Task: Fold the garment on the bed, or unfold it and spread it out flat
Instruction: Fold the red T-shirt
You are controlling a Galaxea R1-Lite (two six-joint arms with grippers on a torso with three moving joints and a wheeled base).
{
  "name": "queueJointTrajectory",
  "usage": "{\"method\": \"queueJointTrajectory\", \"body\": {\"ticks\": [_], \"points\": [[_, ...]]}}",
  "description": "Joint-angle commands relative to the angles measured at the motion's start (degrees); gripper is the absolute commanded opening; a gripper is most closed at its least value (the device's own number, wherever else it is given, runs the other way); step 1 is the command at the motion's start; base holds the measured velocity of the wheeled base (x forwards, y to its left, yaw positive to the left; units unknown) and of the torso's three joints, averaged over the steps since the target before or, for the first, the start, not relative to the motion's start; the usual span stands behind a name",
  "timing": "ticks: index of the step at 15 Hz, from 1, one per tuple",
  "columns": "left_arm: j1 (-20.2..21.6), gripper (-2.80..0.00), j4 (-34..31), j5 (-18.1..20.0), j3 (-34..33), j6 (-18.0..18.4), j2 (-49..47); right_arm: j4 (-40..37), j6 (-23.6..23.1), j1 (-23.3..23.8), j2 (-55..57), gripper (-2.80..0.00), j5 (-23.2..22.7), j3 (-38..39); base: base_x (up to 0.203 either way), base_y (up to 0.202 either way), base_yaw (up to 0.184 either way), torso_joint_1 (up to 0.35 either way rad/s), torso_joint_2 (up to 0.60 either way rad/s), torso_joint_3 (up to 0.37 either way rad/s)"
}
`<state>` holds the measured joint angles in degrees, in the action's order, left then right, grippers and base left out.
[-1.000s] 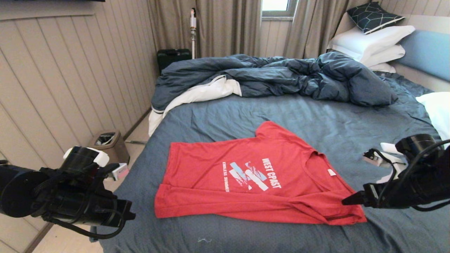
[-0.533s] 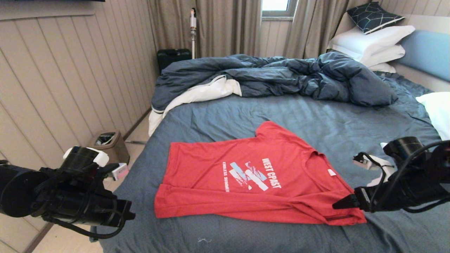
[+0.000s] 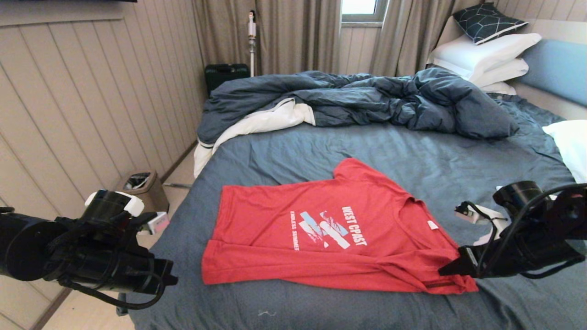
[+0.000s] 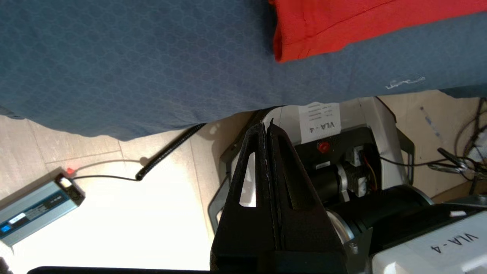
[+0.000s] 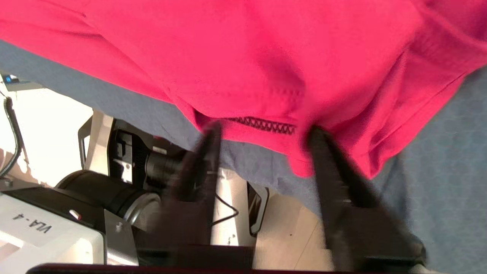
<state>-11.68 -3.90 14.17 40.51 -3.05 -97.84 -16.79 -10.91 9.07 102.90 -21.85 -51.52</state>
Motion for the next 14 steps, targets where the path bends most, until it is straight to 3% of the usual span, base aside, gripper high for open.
{"method": "queueJointTrajectory", "body": {"ticks": [1,8,14], "points": [[0.1,-2.8,-0.1,0.5,-0.1,0.0,-0.2,-0.1,-0.2,0.1,0.7,-2.8,-0.1,0.2,0.0,0.0,0.0,0.0,0.0,0.0],[0.0,-2.8,-0.1,1.4,-0.1,-0.2,-0.9,-0.1,-0.5,0.8,0.1,-2.8,-0.3,-0.5,0.0,0.0,0.0,0.0,0.0,0.0],[-0.1,-2.8,0.0,1.4,0.8,-0.4,-0.4,-0.2,4.4,0.7,1.5,-2.8,-0.3,-9.9,0.0,0.0,0.0,0.0,0.0,0.0]]}}
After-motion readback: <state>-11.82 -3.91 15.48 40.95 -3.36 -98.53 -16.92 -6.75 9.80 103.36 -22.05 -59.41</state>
